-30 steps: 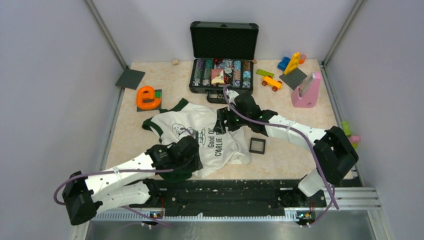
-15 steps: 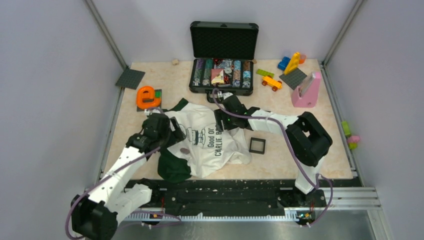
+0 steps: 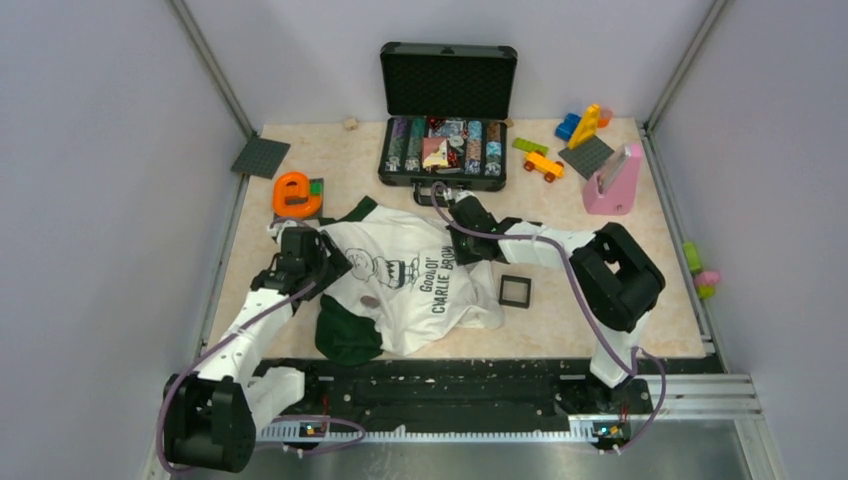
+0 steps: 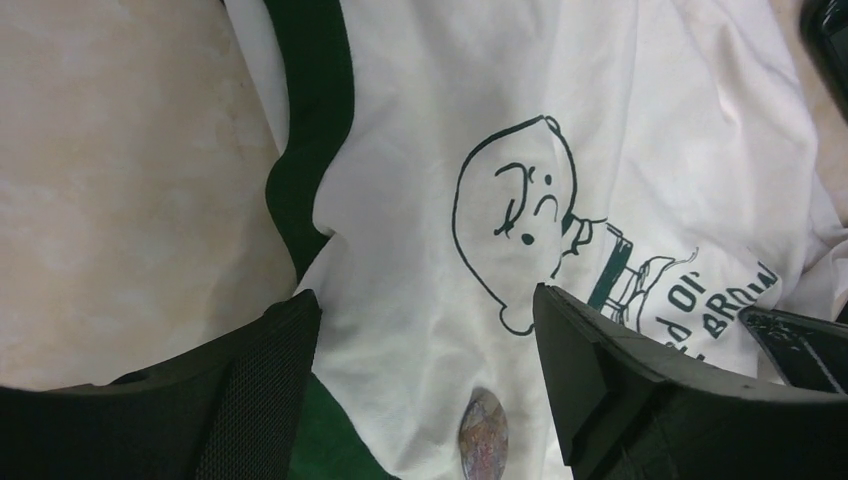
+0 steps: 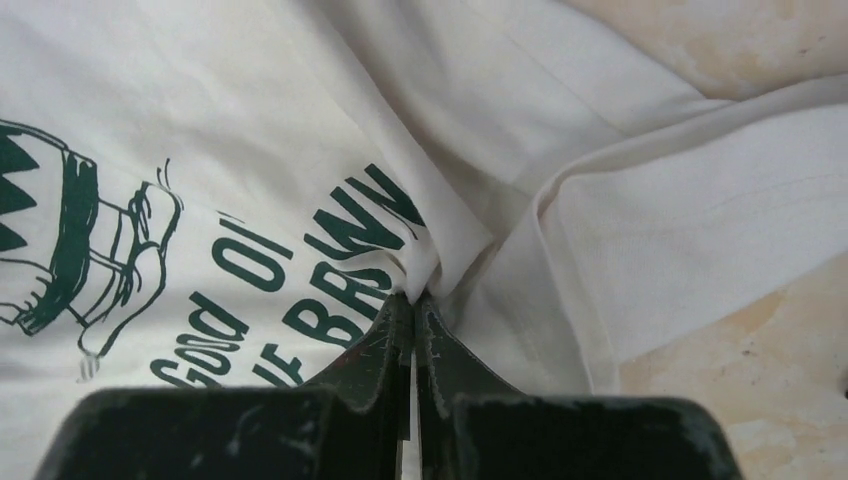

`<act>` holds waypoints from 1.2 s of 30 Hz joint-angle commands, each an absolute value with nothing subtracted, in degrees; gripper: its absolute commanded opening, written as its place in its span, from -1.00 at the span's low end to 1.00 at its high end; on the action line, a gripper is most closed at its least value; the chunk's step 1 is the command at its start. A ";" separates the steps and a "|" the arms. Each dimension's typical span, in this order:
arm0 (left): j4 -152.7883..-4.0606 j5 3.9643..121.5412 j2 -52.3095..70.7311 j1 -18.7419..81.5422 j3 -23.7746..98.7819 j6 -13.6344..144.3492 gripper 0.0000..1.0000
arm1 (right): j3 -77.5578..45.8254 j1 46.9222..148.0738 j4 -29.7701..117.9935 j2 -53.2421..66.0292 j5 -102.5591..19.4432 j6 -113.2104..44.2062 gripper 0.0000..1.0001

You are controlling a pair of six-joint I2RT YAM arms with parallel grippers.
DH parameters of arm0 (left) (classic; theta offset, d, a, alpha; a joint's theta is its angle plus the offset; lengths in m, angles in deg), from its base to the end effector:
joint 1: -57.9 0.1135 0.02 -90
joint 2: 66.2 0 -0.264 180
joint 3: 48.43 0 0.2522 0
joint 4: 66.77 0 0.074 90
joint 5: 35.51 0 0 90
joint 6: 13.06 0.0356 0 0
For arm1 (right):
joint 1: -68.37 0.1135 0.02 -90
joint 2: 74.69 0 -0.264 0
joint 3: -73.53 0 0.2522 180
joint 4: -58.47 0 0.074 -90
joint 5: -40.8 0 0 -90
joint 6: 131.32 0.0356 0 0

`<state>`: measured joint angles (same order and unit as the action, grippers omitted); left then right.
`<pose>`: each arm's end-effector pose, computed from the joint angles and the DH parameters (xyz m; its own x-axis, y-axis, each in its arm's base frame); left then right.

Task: Remove the brooch from the garment
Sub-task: Flatten out the clothes at the center of the board, then remove the brooch from the clothes.

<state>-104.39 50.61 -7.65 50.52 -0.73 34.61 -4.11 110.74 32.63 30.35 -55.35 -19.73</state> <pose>0.2012 -0.0236 0.2093 -0.6052 -0.5991 -0.5243 -0.4381 0.8005 -0.4090 0.2818 0.2518 0.1648 -0.7795 -0.2158 -0.5881 -0.3612 0.9219 0.1404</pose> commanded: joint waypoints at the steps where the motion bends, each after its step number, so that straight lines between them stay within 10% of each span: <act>1: -104.93 51.08 -8.89 50.74 -3.16 31.99 0.61 | -9.21 108.07 32.48 28.63 -59.04 -19.70 -1.00; 17: -114.84 47.92 -14.53 50.69 -6.44 24.81 0.03 | -20.50 105.99 31.30 31.54 -65.72 -18.95 -0.99; 20: -114.68 48.25 -17.37 50.69 -7.99 24.03 -0.07 | -20.13 106.05 31.85 30.45 -58.04 -21.45 -0.28; 23: -115.30 48.11 -19.90 50.63 -7.97 25.04 -0.18 | -17.68 107.34 33.20 28.57 -51.06 -23.15 -0.02; 36: -123.38 47.31 -23.49 49.95 0.80 27.86 0.26 | -10.17 121.62 42.78 25.01 -32.96 -31.03 0.19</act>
